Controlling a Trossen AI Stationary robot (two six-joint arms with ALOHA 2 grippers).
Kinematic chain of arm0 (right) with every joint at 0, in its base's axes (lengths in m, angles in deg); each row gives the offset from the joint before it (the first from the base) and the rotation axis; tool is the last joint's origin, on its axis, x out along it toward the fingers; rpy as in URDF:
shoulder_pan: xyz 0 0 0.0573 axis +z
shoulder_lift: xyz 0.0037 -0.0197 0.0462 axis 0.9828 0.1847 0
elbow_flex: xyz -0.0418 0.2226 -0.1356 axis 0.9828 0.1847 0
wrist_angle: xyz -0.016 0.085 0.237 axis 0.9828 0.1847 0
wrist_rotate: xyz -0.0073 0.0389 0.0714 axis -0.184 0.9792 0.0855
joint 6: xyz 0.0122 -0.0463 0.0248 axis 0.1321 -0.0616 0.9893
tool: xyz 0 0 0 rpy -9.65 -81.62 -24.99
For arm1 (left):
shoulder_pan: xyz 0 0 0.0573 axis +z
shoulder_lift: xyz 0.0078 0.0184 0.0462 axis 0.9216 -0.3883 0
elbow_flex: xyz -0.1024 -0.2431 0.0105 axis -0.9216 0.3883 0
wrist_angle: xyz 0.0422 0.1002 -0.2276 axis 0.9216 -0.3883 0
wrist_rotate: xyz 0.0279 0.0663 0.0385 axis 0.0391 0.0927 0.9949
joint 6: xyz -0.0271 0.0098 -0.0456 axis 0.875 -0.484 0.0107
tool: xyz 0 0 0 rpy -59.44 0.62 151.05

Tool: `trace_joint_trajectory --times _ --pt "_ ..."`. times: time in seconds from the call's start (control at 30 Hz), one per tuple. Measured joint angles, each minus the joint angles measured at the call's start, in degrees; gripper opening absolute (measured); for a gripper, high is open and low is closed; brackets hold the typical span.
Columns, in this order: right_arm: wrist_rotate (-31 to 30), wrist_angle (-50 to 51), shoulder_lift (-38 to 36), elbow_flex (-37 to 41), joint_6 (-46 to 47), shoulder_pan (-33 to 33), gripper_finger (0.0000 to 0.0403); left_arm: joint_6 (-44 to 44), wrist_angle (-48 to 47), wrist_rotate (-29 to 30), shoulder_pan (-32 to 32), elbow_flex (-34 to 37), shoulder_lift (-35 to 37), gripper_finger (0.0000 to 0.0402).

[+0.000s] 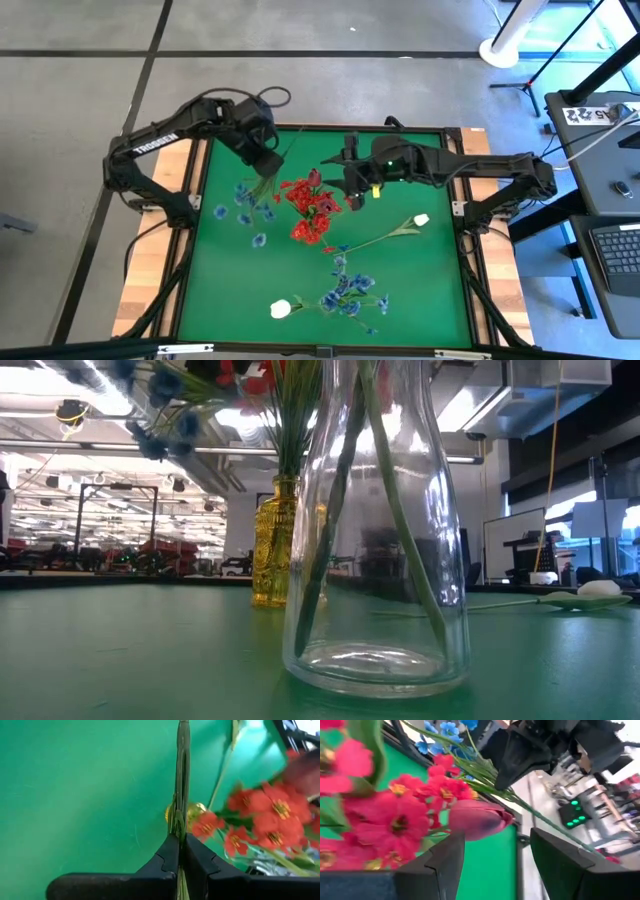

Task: Sort flowers into vase by color
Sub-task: Put the blue flowers into the transparent vase

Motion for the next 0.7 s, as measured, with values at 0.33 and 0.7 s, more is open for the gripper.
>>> trace_joint_trajectory --times 0.33,0.7 --pt "-13.67 -2.69 0.01 0.0 -13.75 0.0 0.0225 -6.41 1.57 -5.53 5.7 -0.02 -1.32 0.0004" --pt "-18.08 -2.49 -0.01 0.0 -28.21 -5.41 0.0225 -9.13 3.87 -10.26 8.65 -0.02 -1.99 0.0002"
